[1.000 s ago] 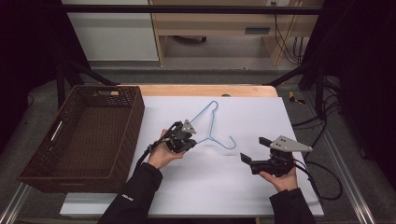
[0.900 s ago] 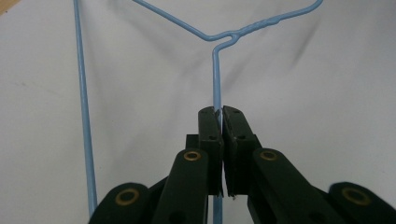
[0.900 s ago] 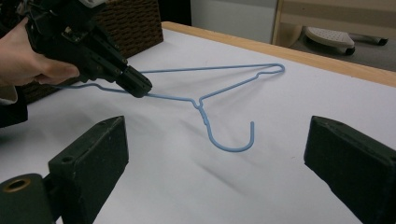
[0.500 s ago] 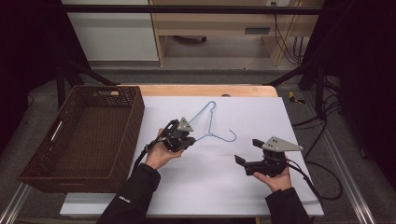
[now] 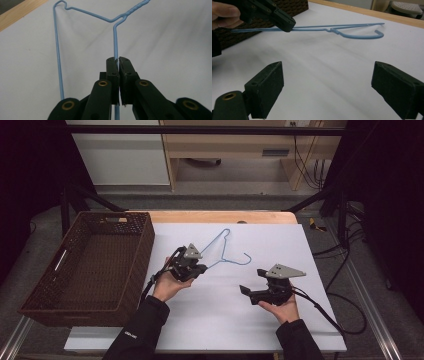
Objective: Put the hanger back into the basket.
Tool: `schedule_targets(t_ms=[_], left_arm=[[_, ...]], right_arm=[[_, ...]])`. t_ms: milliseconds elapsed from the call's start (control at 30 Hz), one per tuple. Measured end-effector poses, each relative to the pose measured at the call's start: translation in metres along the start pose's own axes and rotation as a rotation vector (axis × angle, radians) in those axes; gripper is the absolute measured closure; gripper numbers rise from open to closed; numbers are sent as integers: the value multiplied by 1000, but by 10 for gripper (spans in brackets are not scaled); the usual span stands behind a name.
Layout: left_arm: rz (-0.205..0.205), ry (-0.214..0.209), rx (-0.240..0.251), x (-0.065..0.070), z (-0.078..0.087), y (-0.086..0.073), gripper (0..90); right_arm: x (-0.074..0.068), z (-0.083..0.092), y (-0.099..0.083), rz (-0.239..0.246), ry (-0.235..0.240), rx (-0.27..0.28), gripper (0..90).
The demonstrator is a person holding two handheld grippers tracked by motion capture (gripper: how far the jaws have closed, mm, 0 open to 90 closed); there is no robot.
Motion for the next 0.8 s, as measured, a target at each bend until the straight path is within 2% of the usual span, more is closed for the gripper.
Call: schedule_targets(t_ms=[267, 533, 800], left_arm=[[11, 2, 24, -2, 5, 1, 872], [11, 8, 28, -3, 10, 1, 872], [14, 13, 32, -4, 12, 1, 873]], right_arm=[[2, -14, 2, -22, 3, -7, 131], [4, -34, 7, -36, 0, -3, 150], [5, -50, 14, -33, -5, 17, 197]])
Point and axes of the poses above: each handheld gripper's, and its own axes: z roughly backward along the jaws, y roughly out of its top, x roughly to its right, the point moved 3 cm from there along -z, roughly forward along the jaws, and after that the axes turned 2 degrees about -y, right-handed, at the moved point
